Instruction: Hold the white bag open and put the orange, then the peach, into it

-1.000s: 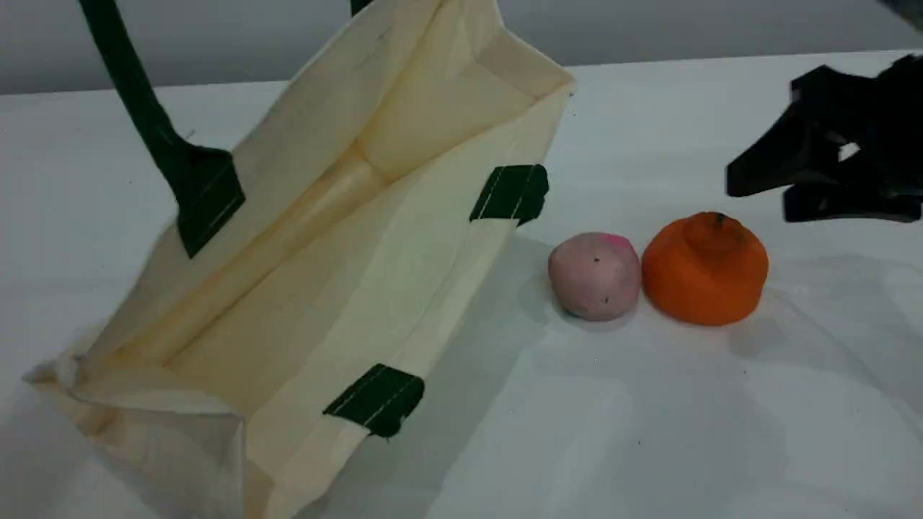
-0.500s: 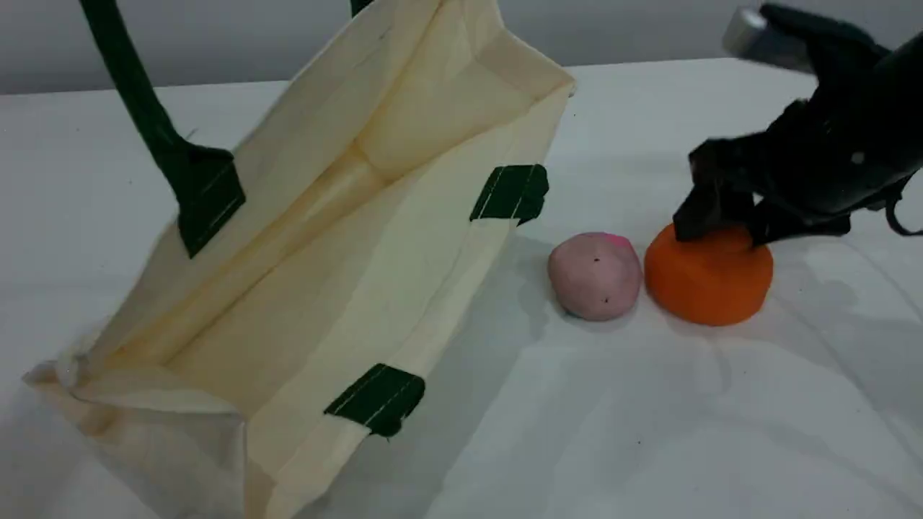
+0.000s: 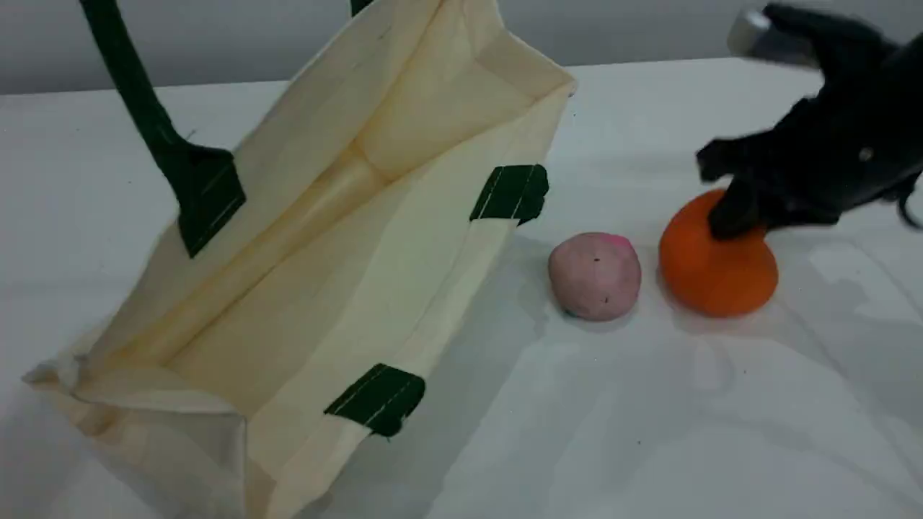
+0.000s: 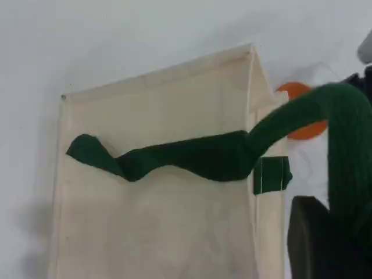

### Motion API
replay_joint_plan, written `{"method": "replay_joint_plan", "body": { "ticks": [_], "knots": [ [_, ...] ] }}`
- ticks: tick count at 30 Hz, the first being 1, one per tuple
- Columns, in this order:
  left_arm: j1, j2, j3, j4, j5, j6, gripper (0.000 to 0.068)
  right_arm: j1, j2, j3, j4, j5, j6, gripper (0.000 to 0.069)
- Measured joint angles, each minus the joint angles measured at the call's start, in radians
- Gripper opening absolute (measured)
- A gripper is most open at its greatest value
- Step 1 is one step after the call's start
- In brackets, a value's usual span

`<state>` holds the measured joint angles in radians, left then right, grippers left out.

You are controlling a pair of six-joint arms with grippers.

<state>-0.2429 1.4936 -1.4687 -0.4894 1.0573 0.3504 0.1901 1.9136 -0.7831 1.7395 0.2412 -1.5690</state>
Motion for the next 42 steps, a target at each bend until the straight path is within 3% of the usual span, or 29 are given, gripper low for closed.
{"method": "replay_joint_plan", "body": {
  "ticks": [5,12,17,20,24,29,32,42],
  "knots": [
    [0.0,0.0,0.0,-0.004,0.0,0.0,0.0064,0.0,-0.169,0.0,-0.067,0.005,0.008,0.0045],
    [0.0,0.0,0.0,-0.004,-0.023,0.001,0.0064,0.005,-0.383,0.0,-0.208,0.307,0.174,0.0045],
    [0.0,0.0,0.0,-0.004,-0.026,0.011,0.0064,0.077,-0.409,-0.001,-0.208,0.44,0.205,0.0045],
    [0.0,0.0,0.0,-0.005,-0.026,0.011,0.0064,0.153,-0.408,-0.001,-0.191,0.436,0.205,0.0045],
    [0.0,0.0,0.0,-0.013,-0.037,0.011,0.0064,0.271,-0.405,-0.001,-0.139,0.345,0.2,0.0045],
    [0.0,0.0,0.0,-0.082,-0.022,0.062,0.0064,0.381,-0.381,-0.003,-0.079,0.239,0.165,0.0045],
    [-0.001,0.0,0.0,-0.132,-0.015,0.09,0.0064,0.401,-0.351,-0.003,-0.019,0.235,0.123,0.0045],
    [-0.001,0.0,0.0,-0.138,-0.011,0.09,0.0064,0.401,-0.221,-0.088,0.008,0.238,0.014,0.0045]
  ]
}}
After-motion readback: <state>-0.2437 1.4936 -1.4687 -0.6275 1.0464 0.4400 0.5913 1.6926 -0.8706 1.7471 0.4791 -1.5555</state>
